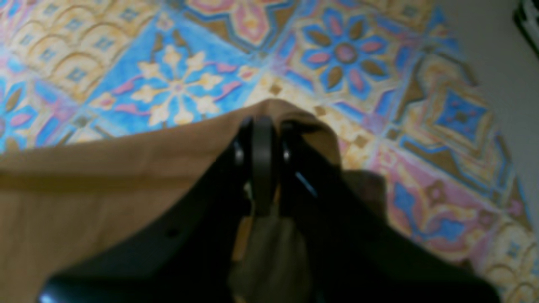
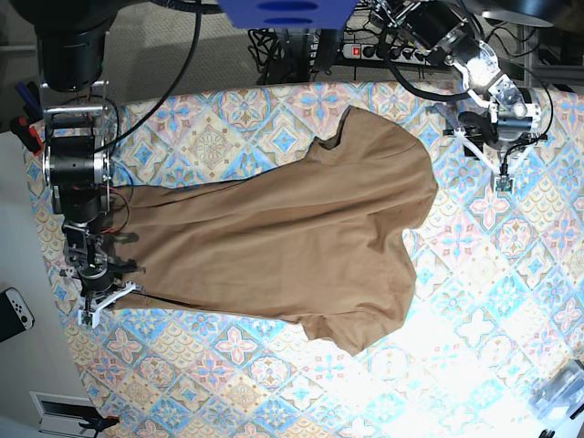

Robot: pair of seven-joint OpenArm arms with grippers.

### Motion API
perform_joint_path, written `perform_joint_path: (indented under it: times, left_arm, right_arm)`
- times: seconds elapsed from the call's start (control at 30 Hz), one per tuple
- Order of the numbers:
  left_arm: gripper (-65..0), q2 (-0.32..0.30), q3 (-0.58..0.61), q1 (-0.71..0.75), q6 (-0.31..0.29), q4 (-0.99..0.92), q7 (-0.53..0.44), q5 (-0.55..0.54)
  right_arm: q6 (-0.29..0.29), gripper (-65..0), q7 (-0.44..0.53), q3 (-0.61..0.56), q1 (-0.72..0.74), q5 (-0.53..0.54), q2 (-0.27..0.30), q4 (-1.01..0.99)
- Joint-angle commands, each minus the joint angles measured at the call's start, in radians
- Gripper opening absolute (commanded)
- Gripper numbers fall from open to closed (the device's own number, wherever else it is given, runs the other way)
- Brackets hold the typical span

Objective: Layout the t-shirt on the table in an organized manner, then fold the t-shirt properly
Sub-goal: 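Release the shirt and lift both grippers off its edges, then grasp the shirt's hem corner with the right gripper and drag it outward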

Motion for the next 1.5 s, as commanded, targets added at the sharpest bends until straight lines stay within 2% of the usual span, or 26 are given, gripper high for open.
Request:
perform_joint_path:
  times: [0.0,0.17,0.2,0.3,0.4,0.47,0.53,0.63,0.73,0.83,0.9,1.1,1.2,1.3,1.47]
  left_arm:
    - [-38.2,0.001,-0.001,-0.008,0.005,0.020,-0.013,-0.001]
    - [-38.2,0.005,-0.001,-0.008,0.005,0.020,-0.013,-0.001]
    - [-38.2,0.005,-0.001,-0.008,0.005,0.020,-0.013,-0.001]
    - [-38.2,0.005,-0.001,-0.010,0.005,0.020,-0.013,-0.001]
    - [-38.2,0.005,0.001,-0.010,0.005,0.020,-0.013,-0.001]
    - [-38.2,0.005,0.004,-0.010,0.005,0.020,-0.013,-0.001]
    - [-38.2,0.007,0.006,-0.013,0.005,0.019,-0.013,-0.001]
    - [-38.2,0.007,0.007,-0.015,0.005,0.017,-0.013,-0.001]
    - [-38.2,0.004,0.007,-0.016,0.005,0.016,-0.019,-0.001]
    - [-38.2,0.001,0.007,-0.018,0.005,0.014,-0.021,-0.001]
    - [-38.2,-0.001,0.029,-0.025,0.005,0.014,-0.021,0.001]
    - [-38.2,-0.008,0.073,-0.030,0.005,0.014,-0.021,0.002]
    - [-38.2,-0.018,0.093,-0.031,0.005,0.013,-0.021,-0.001]
    - [-38.2,-0.037,0.127,-0.031,0.005,0.013,-0.021,0.001]
    - [-38.2,-0.039,0.131,-0.028,0.005,0.013,-0.021,0.001]
  right_arm:
    - [-0.001,-65.0,0.014,-0.001,0.041,0.000,0.009,0.012]
    - [-0.001,-65.0,0.011,-0.002,0.040,-0.001,0.004,0.018]
    - [-0.001,-63.0,0.011,-0.002,0.040,-0.001,0.004,0.018]
    - [-0.001,-45.4,0.014,-0.002,0.040,-0.001,0.004,0.018]
    - [-0.001,-31.6,0.014,-0.015,0.040,-0.018,0.007,0.020]
    - [-0.001,-25.0,0.013,-0.035,0.038,-0.060,0.007,0.049]
    - [-0.001,-21.3,0.008,-0.026,0.035,-0.072,0.007,0.097]
    - [-0.001,-21.2,0.005,0.028,0.029,-0.073,0.009,0.190]
    - [-0.001,-21.2,0.005,0.117,-0.091,-0.075,0.040,0.278]
    - [-0.001,-21.2,-0.027,0.189,-0.212,-0.077,0.043,0.437]
    - [-0.001,-21.2,-0.099,0.226,-0.263,-0.078,0.043,0.583]
    - [-0.001,-21.2,-0.408,0.332,-0.453,-0.078,0.041,1.031]
    - [-0.001,-21.2,-0.511,0.373,-0.507,-0.078,0.040,1.203]
    - [-0.001,-21.2,-0.595,0.424,-0.565,-0.078,0.040,1.301]
    - [-0.001,-22.8,-0.617,0.570,-0.697,-0.078,0.038,1.381]
